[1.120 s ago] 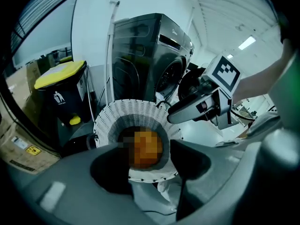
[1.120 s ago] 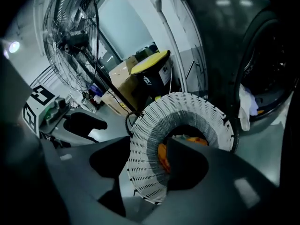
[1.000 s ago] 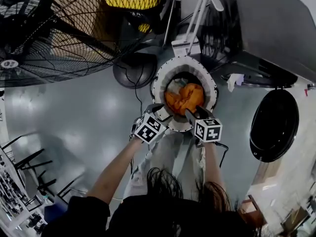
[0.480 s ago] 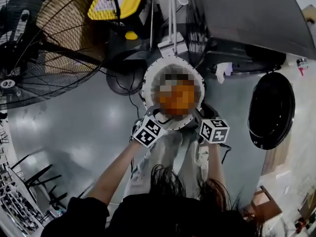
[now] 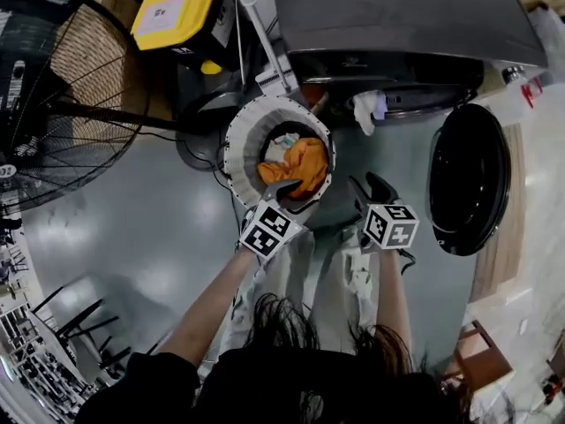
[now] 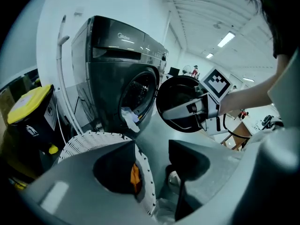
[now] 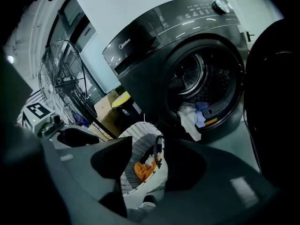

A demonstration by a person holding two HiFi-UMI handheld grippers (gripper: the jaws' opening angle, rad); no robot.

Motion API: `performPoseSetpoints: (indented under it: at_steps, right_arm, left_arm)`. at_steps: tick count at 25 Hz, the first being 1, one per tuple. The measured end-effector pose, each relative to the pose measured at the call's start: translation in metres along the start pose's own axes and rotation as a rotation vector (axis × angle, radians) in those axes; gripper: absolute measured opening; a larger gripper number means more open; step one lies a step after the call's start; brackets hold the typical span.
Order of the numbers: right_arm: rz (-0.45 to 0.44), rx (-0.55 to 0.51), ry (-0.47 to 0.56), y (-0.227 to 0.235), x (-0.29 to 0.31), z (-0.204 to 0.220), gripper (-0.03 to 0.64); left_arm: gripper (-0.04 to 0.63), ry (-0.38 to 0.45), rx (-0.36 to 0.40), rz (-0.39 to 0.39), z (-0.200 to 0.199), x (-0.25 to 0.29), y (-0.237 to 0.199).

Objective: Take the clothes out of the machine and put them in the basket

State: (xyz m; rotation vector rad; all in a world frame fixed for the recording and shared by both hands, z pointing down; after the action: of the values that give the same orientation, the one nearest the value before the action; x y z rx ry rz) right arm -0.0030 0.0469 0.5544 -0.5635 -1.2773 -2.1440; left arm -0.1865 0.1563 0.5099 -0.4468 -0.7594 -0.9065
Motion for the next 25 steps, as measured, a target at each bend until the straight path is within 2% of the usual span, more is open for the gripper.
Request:
performPoseSetpoints:
  at_steps: [3, 12, 17, 25]
  right_arm:
    - [-0.017, -0.002, 0.001, 0.02, -0.009, -0.015, 0.235]
    - [-0.07, 0.026, 0.032, 0.071, -0.031, -0.051, 0.235]
    - [-0.076, 0.056, 0.061, 0.095, -0.031, -0.062, 0.235]
    - [-0.072, 0.16, 0.13, 0.12, -0.014, -0.07, 0.233]
  left_arm:
    - [0.23, 0.007, -0.035, -0.007, -0.023, 0.016, 0.011]
    - [0.23, 0.008, -0.063, -0.049, -0.079, 0.056, 0.041]
    - [0.23, -0.017, -0.035, -0.064, -0.101, 0.074, 0.045]
    - [0.23, -0.045, 0.041, -0.044, -0.125, 0.096, 0.041]
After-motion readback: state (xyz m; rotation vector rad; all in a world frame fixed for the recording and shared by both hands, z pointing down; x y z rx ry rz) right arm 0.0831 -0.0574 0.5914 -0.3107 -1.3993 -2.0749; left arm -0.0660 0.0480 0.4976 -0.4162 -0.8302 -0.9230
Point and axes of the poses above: the fingertips, and each gripper's own axes: x forward along the fingers, y to its right, z out of its underside, the point moved 9 cm from there along -x, backward along the fingers, and after that the axes turned 15 degrees about x, right-handed, at the moved point
